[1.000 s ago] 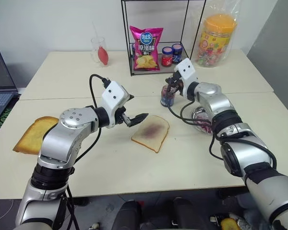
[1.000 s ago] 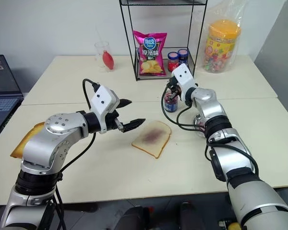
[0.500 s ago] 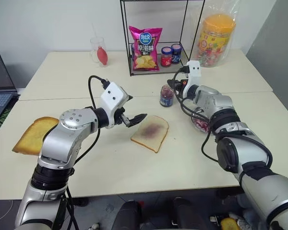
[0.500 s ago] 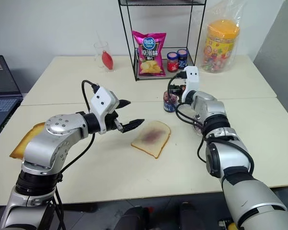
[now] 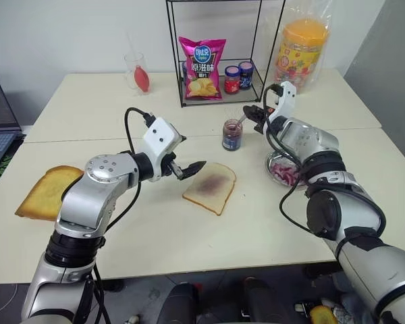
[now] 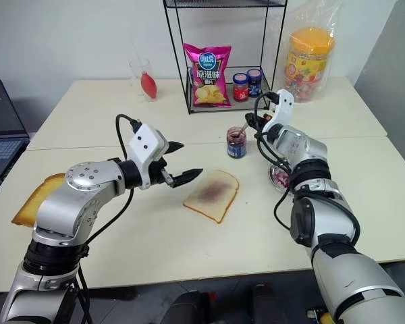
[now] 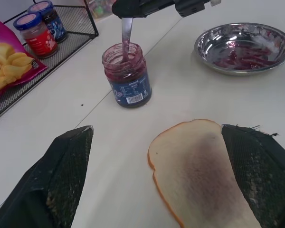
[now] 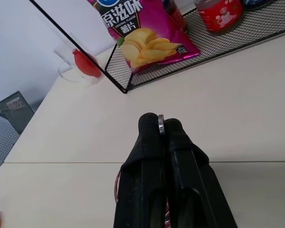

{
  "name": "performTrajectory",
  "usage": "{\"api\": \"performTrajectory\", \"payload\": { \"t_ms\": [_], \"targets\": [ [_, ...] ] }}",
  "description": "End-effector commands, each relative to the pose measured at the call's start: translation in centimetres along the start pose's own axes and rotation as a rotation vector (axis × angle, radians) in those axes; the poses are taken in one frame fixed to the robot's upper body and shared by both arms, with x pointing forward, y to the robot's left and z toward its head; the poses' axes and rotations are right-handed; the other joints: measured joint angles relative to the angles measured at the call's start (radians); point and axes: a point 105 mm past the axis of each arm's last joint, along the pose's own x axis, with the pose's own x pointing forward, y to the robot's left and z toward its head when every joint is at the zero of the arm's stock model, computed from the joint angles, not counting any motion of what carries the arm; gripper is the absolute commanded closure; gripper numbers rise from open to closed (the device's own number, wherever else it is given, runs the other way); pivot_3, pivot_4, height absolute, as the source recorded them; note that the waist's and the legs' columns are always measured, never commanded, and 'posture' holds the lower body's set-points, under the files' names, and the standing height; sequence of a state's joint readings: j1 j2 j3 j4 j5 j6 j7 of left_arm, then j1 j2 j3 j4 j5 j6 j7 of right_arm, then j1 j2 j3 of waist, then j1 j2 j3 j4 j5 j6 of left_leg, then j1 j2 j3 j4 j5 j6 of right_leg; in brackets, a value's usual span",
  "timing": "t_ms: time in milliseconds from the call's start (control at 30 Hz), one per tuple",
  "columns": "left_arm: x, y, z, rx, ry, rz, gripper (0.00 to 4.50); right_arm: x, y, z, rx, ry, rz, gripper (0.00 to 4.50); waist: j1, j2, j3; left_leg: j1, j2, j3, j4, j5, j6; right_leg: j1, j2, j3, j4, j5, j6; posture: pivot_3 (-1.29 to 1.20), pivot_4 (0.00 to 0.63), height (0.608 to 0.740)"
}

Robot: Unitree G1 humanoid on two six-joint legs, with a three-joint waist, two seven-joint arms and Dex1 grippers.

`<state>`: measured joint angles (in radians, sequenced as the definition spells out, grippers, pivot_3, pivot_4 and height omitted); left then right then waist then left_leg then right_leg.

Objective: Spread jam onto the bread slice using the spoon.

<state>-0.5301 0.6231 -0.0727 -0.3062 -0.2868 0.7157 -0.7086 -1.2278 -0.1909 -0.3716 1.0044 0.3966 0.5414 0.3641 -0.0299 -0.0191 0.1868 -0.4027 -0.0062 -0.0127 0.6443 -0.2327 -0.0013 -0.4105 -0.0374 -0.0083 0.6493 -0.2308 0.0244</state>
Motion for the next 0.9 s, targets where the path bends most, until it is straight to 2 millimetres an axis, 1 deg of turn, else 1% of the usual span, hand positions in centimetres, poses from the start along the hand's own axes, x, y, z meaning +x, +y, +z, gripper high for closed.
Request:
{"api": "performTrajectory", "payload": {
  "t_ms": [33, 167, 333, 533, 733, 900],
  "targets": [
    [-0.3, 0.37, 0.74, 0.03, -0.025, 0.021, 0.0, -0.22, 1.78, 2.78, 0.0, -0.078, 0.049, 4.49, 0.0, 0.0, 0.0, 0.0, 0.0, 0.0, 0.0, 0.0, 0.0, 0.0, 0.0, 0.0, 0.0, 0.0, 0.0, 0.0, 0.15, 0.74],
    [-0.29, 0.38, 0.75, 0.032, -0.025, 0.023, 0.0, -0.37, 1.69, 3.04, 0.001, -0.087, 0.045, 4.49, 0.0, 0.0, 0.0, 0.0, 0.0, 0.0, 0.0, 0.0, 0.0, 0.0, 0.0, 0.0, 0.0, 0.0, 0.0, 0.0, 0.15, 0.74],
    [-0.28, 0.42, 0.74, 0.032, -0.024, 0.023, 0.0, -0.56, 1.64, 3.28, -0.056, -0.092, 0.043, 4.49, 0.0, 0.0, 0.0, 0.0, 0.0, 0.0, 0.0, 0.0, 0.0, 0.0, 0.0, 0.0, 0.0, 0.0, 0.0, 0.0, 0.15, 0.74],
    [-0.19, 0.4, 0.76, 0.034, -0.023, 0.018, 0.0, -0.62, 1.72, 3.03, -0.152, -0.086, 0.04, 4.49, 0.0, 0.0, 0.0, 0.0, 0.0, 0.0, 0.0, 0.0, 0.0, 0.0, 0.0, 0.0, 0.0, 0.0, 0.0, 0.0, 0.15, 0.74],
    [-0.17, 0.41, 0.76, 0.036, -0.022, 0.015, 0.0, -0.66, 1.8, 2.79, -0.205, -0.081, 0.04, 4.49, 0.0, 0.0, 0.0, 0.0, 0.0, 0.0, 0.0, 0.0, 0.0, 0.0, 0.0, 0.0, 0.0, 0.0, 0.0, 0.0, 0.15, 0.74],
    [-0.14, 0.4, 0.79, 0.038, -0.021, 0.012, 0.0, -0.74, 1.62, 2.98, -0.181, -0.093, 0.034, 4.49, 0.0, 0.0, 0.0, 0.0, 0.0, 0.0, 0.0, 0.0, 0.0, 0.0, 0.0, 0.0, 0.0, 0.0, 0.0, 0.0, 0.15, 0.74]
  ]
}}
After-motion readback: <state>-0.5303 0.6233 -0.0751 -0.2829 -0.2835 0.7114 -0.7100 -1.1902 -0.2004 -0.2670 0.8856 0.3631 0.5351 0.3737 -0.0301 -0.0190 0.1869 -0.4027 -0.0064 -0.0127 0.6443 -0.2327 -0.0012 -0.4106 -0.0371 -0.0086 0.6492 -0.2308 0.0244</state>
